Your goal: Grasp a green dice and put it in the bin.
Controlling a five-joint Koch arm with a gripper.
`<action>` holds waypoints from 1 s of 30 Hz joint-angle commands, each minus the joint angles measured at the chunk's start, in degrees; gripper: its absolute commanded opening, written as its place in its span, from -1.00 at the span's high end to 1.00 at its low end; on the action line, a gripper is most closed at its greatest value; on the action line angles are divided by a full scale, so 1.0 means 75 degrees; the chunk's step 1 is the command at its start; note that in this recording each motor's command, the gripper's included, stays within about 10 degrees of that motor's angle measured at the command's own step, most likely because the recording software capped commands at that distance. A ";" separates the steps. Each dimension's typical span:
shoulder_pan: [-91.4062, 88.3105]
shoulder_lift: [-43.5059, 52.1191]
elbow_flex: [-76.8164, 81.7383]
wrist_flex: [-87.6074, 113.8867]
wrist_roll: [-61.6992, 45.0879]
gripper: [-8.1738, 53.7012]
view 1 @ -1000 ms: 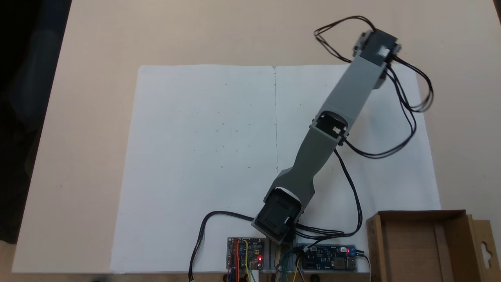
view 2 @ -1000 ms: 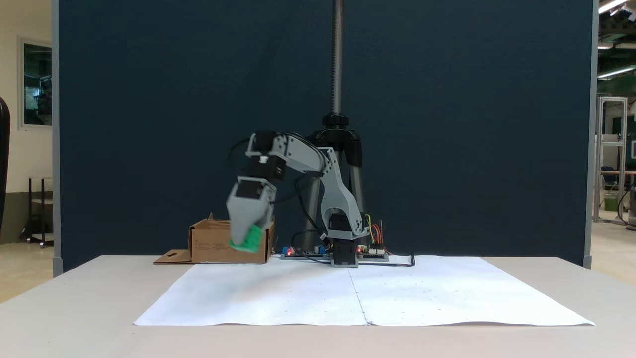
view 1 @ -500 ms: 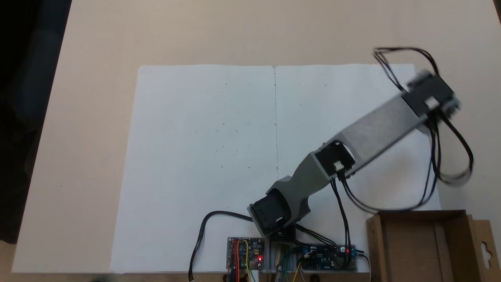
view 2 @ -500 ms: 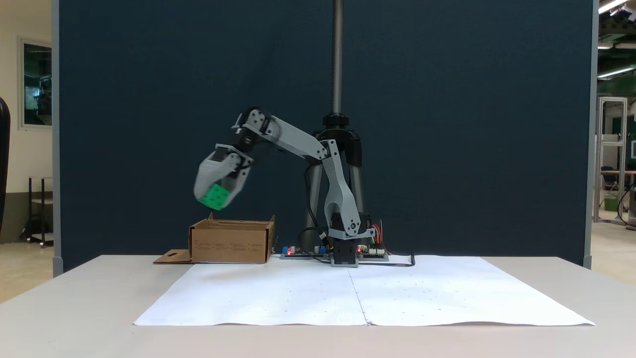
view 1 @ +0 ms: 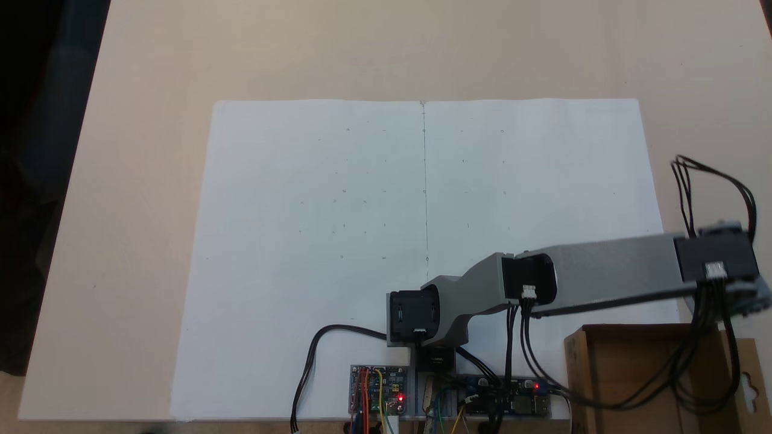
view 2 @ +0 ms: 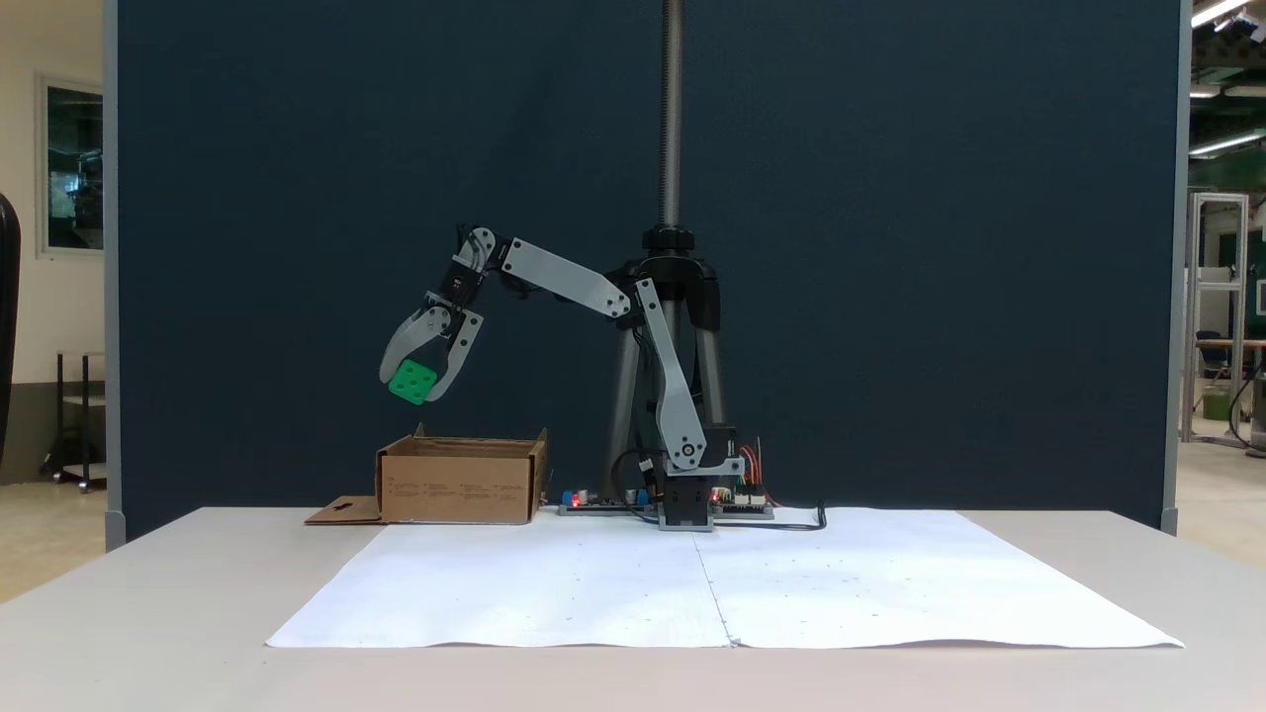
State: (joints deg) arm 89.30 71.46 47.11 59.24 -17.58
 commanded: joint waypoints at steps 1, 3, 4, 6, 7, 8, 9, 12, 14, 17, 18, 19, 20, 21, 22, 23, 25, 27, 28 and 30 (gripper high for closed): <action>0.0457 0.0387 -0.0023 0.0492 -0.0363 0.35; 0.0773 0.0387 0.0223 0.0539 -0.0574 0.35; 0.0902 0.0387 0.0422 0.0527 -0.0715 0.35; 0.1090 0.0562 0.0914 0.0516 -0.0937 0.35; 0.1230 0.0738 0.1301 0.0516 -0.1043 0.35; 0.1277 0.0832 0.1512 0.0516 -0.1090 0.35; 0.1371 0.1078 0.1934 0.0480 -0.1172 0.35; 0.1465 0.1395 0.2508 0.0316 -0.1324 0.35; 0.1512 0.1570 0.2930 0.0059 -0.1359 0.35; 0.1664 0.1746 0.3352 -0.0258 -0.1453 0.35; 0.1723 0.1770 0.3398 -0.0270 -0.1477 0.35; 0.1770 0.1781 0.3410 -0.0270 -0.1523 0.35; 0.1816 0.1793 0.3410 -0.0281 -0.1535 0.35; 0.1840 0.1793 0.3410 -0.0352 -0.1535 0.35; 0.1875 0.1793 0.3410 -0.0492 -0.1535 0.35; 0.1922 0.1793 0.3410 -0.0656 -0.1535 0.35; 0.2016 0.1793 0.3410 -0.0914 -0.1535 0.35; 0.2098 0.1781 0.3410 -0.1066 -0.1535 0.35; 0.2145 0.1781 0.3445 -0.1066 -0.1535 0.35; 0.2238 0.1770 0.3492 -0.1031 -0.1523 -0.18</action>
State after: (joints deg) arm 104.50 81.30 73.83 54.14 -23.64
